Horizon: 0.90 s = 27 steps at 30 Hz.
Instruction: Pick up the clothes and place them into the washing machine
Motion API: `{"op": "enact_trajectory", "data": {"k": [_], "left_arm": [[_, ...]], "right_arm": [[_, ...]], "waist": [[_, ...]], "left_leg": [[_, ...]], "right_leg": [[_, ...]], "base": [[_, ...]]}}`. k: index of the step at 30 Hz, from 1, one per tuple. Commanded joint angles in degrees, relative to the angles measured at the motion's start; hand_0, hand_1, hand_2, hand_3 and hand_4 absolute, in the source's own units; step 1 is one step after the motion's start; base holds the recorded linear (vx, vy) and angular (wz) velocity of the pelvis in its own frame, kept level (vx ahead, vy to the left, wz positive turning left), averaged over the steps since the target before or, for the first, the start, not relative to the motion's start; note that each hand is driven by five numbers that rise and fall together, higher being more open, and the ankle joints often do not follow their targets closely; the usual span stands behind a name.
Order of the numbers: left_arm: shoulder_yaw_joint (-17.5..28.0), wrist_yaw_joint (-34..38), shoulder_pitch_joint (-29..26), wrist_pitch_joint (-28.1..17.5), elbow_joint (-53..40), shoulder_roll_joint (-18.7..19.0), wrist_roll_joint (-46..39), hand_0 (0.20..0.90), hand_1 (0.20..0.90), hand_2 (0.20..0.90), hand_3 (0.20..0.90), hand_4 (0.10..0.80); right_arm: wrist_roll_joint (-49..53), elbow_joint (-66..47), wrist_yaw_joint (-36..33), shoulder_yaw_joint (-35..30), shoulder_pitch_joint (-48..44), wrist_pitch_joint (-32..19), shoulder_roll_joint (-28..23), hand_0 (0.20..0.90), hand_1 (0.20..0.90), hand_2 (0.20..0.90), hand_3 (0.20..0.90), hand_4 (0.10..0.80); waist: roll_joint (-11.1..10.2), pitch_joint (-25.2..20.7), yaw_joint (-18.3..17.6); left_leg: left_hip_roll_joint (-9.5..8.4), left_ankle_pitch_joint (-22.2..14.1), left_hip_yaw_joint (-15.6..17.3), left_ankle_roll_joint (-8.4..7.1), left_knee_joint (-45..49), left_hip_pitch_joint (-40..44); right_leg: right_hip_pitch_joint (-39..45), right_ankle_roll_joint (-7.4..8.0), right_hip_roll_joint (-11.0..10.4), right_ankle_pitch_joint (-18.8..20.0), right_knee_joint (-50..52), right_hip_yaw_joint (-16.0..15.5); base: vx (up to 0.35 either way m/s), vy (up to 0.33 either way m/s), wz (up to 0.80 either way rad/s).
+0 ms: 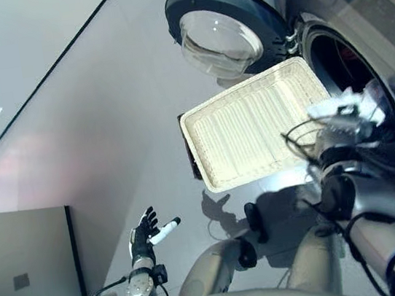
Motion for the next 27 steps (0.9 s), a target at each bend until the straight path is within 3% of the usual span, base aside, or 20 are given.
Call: {"op": "enact_trajectory", "data": {"k": [1, 15, 27], "left_arm": [[2.06, 0.9, -0.01, -3.29, -0.64, 3.27, -2.95, 0.9, 0.9, 0.9, 0.9, 0.8], [3.88, 0.98, -0.26, -2.66, 2.52, 1.06, -2.68, 0.9, 0.9, 0.9, 0.9, 0.8], [4.22, 0.6, 0.29, -2.25, 2.91, 0.72, -1.81, 0.9, 0.9, 0.9, 0.9, 0.8]], "right_arm": [[-12.58, -9.44, 8.39, 14.0, -6.31, -2.85, -16.62, 0.9, 0.9, 0.9, 0.9, 0.8], [-9.8, 1.12, 13.33, 10.98, 1.14, 1.09, -7.65, 0.9, 0.9, 0.9, 0.9, 0.8], [-10.33, 2.4, 14.04, 10.99, 4.21, 2.32, -4.2, 0.9, 0.9, 0.9, 0.9, 0.8]], "waist": [[0.42, -2.97, 0.53], [0.88, -4.14, 1.17], [0.89, -4.58, 1.92]], "left_leg": [[4.19, 0.28, -6.2, -7.44, 2.47, -5.2], [3.95, 0.76, -7.54, -7.79, 2.43, -5.9], [3.5, 1.43, -7.93, -7.88, 2.02, -5.99]], "right_leg": [[0.53, -4.41, 4.44, -6.96, 6.58, -1.87], [0.88, -5.02, 4.23, -7.52, 7.16, -3.14], [1.53, -5.11, 3.74, -7.7, 7.21, -4.01]], "base": [[0.019, -0.005, 0.03], [-0.009, -0.001, 0.0], [-0.005, 0.01, 0.04]]}}
